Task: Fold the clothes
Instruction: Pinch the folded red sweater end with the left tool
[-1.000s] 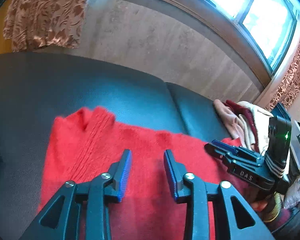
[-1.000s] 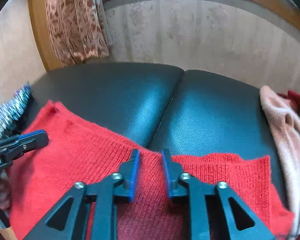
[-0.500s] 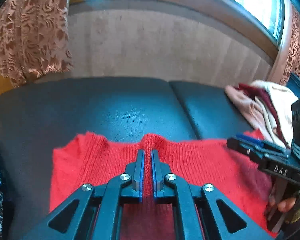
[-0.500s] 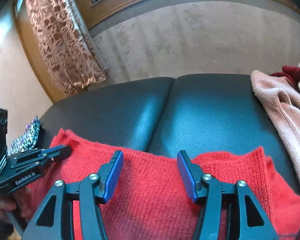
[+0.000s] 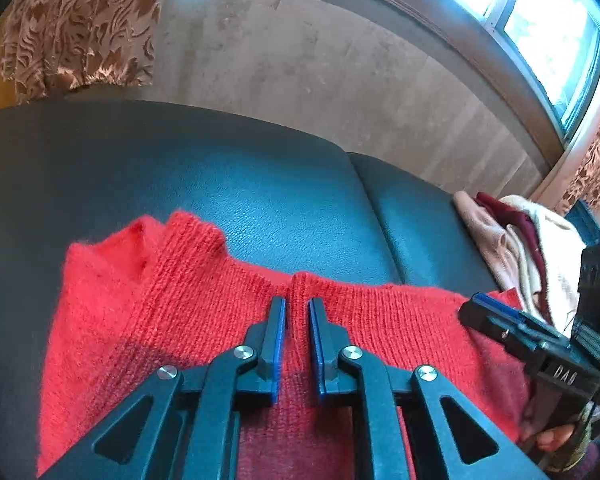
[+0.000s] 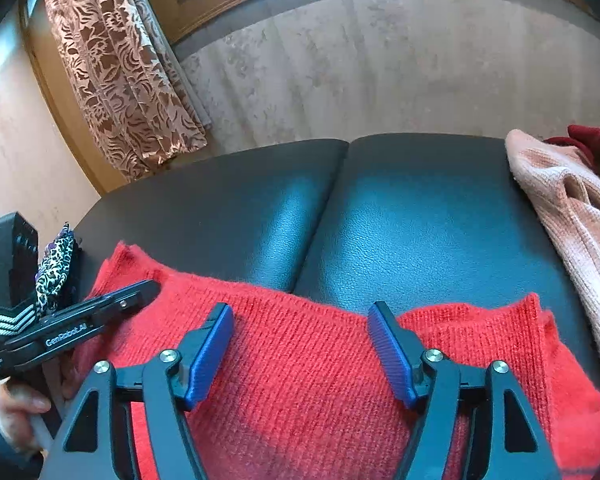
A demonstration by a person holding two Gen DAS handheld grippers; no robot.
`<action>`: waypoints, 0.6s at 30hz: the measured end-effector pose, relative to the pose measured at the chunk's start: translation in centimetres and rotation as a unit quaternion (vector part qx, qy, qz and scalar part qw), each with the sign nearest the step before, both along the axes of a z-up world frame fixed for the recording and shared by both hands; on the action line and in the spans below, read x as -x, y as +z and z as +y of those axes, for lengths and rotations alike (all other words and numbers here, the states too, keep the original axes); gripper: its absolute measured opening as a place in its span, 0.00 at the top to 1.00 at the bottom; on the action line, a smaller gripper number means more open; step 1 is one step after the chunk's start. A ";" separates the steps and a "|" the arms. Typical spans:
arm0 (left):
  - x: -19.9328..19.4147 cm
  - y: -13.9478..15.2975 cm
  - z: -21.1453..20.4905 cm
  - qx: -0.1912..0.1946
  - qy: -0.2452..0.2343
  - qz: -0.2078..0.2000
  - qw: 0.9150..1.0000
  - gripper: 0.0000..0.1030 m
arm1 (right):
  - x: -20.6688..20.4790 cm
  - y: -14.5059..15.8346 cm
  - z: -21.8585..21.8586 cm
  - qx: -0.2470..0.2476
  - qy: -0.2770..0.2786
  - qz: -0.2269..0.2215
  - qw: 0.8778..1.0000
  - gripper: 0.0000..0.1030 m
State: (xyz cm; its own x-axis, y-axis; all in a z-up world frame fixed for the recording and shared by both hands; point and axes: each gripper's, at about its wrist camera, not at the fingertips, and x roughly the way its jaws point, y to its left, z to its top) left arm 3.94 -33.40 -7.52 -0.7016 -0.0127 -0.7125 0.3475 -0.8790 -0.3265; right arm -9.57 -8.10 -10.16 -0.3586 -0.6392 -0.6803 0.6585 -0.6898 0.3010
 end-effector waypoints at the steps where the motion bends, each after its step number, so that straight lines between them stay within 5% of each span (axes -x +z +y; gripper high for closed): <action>1: -0.1 0.1 0.2 0.003 0.002 -0.002 1.000 0.88 | 0.2 0.0 0.3 0.003 -0.003 -0.005 1.000 0.31; 8: -3.2 1.9 -1.1 -0.068 0.006 0.006 0.998 0.79 | 0.8 1.7 7.1 0.071 -0.058 -0.054 0.994 0.28; 13: -7.6 4.5 -2.8 -0.066 0.045 0.037 0.996 0.69 | -0.7 4.4 13.5 0.066 -0.084 -0.023 0.994 0.25; 18: -10.8 4.8 -3.1 -0.037 0.079 0.025 0.996 0.68 | -4.5 6.2 13.7 0.039 -0.019 0.023 0.999 0.24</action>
State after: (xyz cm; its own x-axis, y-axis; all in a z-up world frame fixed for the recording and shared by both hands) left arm 14.77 -36.46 -2.67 -0.7295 -0.0750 -0.6799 0.4618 -0.7872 -0.4086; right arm -5.09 5.62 -3.99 -0.4127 -0.6749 -0.6118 0.6466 -0.6901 0.3251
